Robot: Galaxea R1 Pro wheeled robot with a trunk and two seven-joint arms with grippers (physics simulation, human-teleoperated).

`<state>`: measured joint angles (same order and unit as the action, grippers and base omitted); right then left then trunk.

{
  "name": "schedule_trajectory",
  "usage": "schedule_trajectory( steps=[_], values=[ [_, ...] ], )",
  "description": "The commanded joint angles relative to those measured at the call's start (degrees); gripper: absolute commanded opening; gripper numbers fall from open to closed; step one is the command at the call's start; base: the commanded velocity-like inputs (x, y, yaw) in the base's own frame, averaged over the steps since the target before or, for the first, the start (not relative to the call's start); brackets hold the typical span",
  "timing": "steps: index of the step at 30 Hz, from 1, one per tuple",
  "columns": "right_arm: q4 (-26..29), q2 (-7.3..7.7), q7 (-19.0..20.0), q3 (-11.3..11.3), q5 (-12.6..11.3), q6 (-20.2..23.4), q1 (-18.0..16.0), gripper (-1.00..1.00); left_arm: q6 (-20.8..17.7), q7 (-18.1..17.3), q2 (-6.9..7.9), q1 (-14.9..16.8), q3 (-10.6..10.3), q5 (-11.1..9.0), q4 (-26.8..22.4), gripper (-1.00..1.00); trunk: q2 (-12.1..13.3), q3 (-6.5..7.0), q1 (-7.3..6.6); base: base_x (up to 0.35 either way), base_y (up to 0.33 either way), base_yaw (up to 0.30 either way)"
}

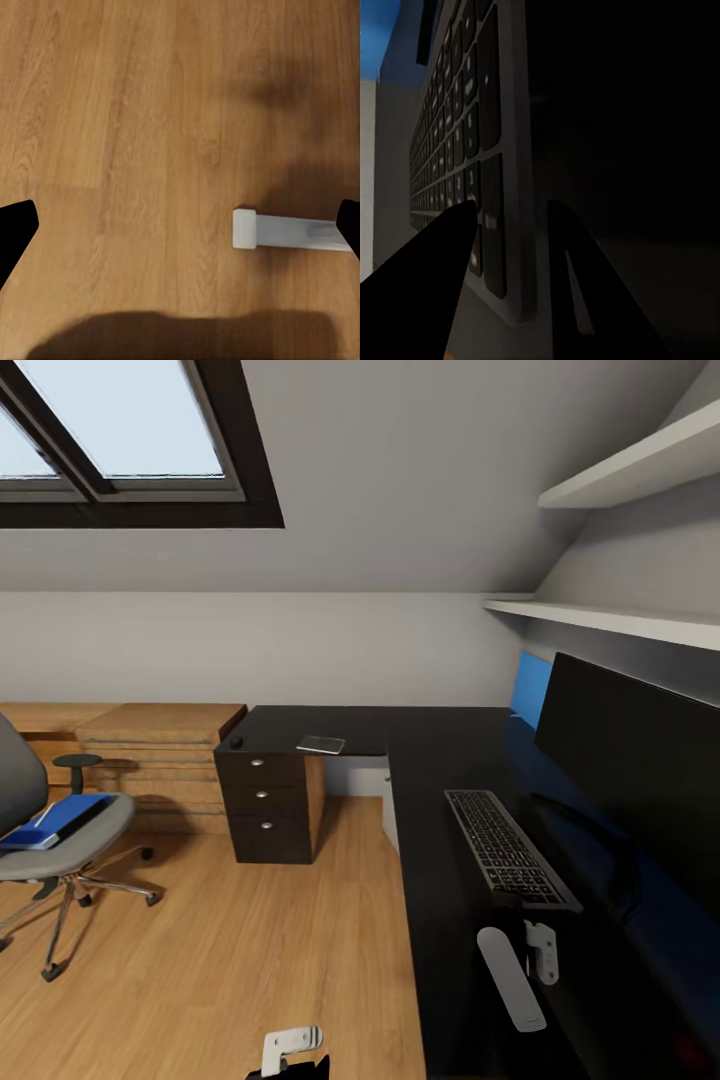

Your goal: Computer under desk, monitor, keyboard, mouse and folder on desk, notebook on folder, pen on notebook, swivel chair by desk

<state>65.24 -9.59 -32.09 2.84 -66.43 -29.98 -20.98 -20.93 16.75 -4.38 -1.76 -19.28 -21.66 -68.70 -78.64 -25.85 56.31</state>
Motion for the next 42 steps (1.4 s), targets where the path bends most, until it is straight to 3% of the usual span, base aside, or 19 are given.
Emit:
schedule_trajectory(
  steps=[1,27,28,42],
  values=[
    [0.1,-0.05,0.0,0.1,-0.3,-0.3,0.0,-1.00,-0.2,0.5,0.02,0.0,-0.1,-0.6,-0.1,1.00,0.0,-0.05,0.01,0.013,-0.012,0.000],
    [-1.9,0.03,0.0,0.4,-0.3,-0.3,-1.6,-1.00,-0.2,0.5,0.06,0.0,0.1,-0.6,0.1,1.00,0.0,-0.05,0.01,0.020,-0.012,0.000],
    [-1.9,0.02,0.0,0.4,-0.3,-0.3,-1.6,1.00,-0.2,0.5,0.07,0.0,0.0,-0.6,0.1,1.00,0.0,-0.05,0.01,0.000,0.000,0.000],
    [-1.8,0.10,0.0,0.4,-0.3,-0.2,-1.7,1.00,-0.2,0.5,0.07,0.0,0.0,-0.6,0.1,1.00,0.0,-0.05,0.01,0.000,0.000,0.000]
  ],
)
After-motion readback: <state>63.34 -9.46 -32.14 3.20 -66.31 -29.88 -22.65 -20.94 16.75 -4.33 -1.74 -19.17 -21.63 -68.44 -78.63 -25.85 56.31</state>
